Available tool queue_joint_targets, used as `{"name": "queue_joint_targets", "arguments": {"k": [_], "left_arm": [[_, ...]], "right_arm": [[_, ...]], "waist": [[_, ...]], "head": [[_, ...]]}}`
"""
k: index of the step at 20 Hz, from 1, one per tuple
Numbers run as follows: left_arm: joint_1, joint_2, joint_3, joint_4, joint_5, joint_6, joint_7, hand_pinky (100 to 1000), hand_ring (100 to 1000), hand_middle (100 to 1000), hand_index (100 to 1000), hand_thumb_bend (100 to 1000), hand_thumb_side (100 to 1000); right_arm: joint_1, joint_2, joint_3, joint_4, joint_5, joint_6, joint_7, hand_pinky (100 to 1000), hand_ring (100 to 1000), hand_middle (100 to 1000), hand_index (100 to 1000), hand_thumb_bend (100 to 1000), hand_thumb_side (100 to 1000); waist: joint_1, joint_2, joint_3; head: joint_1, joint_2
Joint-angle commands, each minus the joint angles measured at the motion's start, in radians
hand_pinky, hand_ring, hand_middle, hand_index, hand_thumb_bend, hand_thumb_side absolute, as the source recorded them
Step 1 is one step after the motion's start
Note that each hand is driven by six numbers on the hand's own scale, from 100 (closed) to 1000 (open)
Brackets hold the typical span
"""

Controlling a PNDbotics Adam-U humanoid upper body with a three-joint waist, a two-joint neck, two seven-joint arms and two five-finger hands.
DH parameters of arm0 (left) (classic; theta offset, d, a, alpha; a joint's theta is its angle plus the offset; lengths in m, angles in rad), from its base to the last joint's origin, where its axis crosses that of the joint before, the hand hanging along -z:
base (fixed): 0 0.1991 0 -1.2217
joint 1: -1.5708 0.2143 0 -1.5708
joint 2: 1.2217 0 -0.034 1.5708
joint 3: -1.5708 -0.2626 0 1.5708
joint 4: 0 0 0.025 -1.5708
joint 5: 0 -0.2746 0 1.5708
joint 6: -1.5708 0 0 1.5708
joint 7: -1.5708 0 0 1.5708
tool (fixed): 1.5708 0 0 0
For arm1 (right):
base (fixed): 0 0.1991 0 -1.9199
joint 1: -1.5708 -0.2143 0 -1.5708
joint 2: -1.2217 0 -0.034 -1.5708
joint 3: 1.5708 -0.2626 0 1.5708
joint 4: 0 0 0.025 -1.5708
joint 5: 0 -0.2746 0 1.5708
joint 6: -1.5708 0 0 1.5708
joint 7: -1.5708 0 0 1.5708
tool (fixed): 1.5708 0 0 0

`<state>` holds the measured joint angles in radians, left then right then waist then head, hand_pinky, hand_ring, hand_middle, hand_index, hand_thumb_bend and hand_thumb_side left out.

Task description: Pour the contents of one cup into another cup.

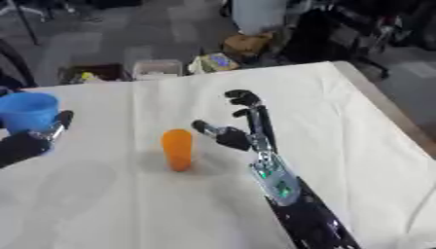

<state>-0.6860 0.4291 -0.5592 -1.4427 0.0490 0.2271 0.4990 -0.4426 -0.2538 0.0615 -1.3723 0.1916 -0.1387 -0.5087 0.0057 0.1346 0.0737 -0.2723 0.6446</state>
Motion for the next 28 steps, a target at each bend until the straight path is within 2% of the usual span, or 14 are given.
{"name": "queue_joint_targets", "arguments": {"k": [1,4,5,8,9,10,15,17,18,20,22,25,28], "left_arm": [[-0.019,-0.02,-0.003,0.093,0.027,-0.07,0.055,379,270,152,448,504,315],[-0.03,-0.043,-0.014,0.14,0.004,-0.127,0.06,414,316,177,469,664,334],[-0.033,-0.048,-0.019,0.142,-0.012,-0.142,0.057,419,325,184,474,687,334],[-0.037,-0.061,-0.034,0.128,-0.079,-0.166,0.06,449,411,263,525,855,329],[-0.035,-0.066,-0.039,0.125,-0.109,-0.168,0.063,452,420,271,530,873,323],[-0.032,-0.071,-0.043,0.125,-0.14,-0.167,0.067,466,462,316,561,994,299],[0.0,-0.108,-0.046,0.178,-0.312,-0.162,0.085,497,548,415,629,1000,328],[0.012,-0.122,-0.039,0.217,-0.355,-0.171,0.094,533,621,505,698,1000,352],[0.017,-0.128,-0.035,0.236,-0.37,-0.178,0.098,578,694,598,760,1000,392],[0.022,-0.136,-0.026,0.265,-0.389,-0.195,0.102,659,777,741,859,1000,465],[0.025,-0.14,-0.016,0.278,-0.395,-0.209,0.109,718,833,813,903,1000,530],[0.033,-0.135,-0.006,0.258,-0.379,-0.223,0.13,740,860,849,916,1000,594],[0.052,-0.114,-0.001,0.179,-0.327,-0.223,0.15,741,853,856,916,1000,628]], "right_arm": [[-0.01,-0.019,-0.036,-0.091,-0.013,0.015,-0.084,632,775,778,747,839,388],[-0.016,-0.018,-0.047,-0.171,0.015,0.014,-0.12,659,779,776,748,835,396],[-0.018,-0.016,-0.046,-0.198,0.029,0.013,-0.124,664,779,774,747,836,397],[-0.023,-0.013,-0.036,-0.271,0.068,0.009,-0.119,681,775,768,743,834,407],[-0.024,-0.011,-0.033,-0.291,0.077,0.009,-0.114,682,775,768,743,834,407],[-0.024,-0.01,-0.03,-0.307,0.081,0.01,-0.11,680,770,763,738,832,409],[-0.021,-0.007,-0.025,-0.334,0.073,0.02,-0.095,665,758,751,725,824,409],[-0.02,-0.006,-0.025,-0.334,0.07,0.021,-0.093,660,753,746,717,821,408],[-0.019,-0.006,-0.025,-0.334,0.069,0.022,-0.092,659,752,744,716,819,407],[-0.019,-0.005,-0.025,-0.334,0.068,0.021,-0.091,655,749,741,712,818,408],[-0.018,-0.005,-0.024,-0.333,0.069,0.021,-0.09,652,747,739,710,816,408],[-0.016,-0.005,-0.025,-0.33,0.069,0.021,-0.089,648,744,736,708,815,407],[-0.014,-0.006,-0.026,-0.328,0.07,0.021,-0.089,644,742,736,708,815,407]], "waist": [[-0.003,-0.01,-0.003],[-0.008,-0.006,-0.007],[-0.009,-0.004,-0.008],[-0.013,-0.001,-0.011],[-0.014,-0.001,-0.011],[-0.014,-0.001,-0.012],[-0.016,0.002,-0.012],[-0.016,0.002,-0.013],[-0.015,0.003,-0.013],[-0.015,0.003,-0.013],[-0.014,0.004,-0.013],[-0.013,0.005,-0.013],[-0.009,0.004,-0.012]], "head": [[0.008,-0.015],[0.01,-0.021],[0.01,-0.023],[0.01,-0.027],[0.011,-0.027],[0.011,-0.028],[0.01,-0.033],[0.01,-0.035],[0.01,-0.035],[0.009,-0.037],[0.009,-0.037],[0.009,-0.036],[0.009,-0.037]]}}
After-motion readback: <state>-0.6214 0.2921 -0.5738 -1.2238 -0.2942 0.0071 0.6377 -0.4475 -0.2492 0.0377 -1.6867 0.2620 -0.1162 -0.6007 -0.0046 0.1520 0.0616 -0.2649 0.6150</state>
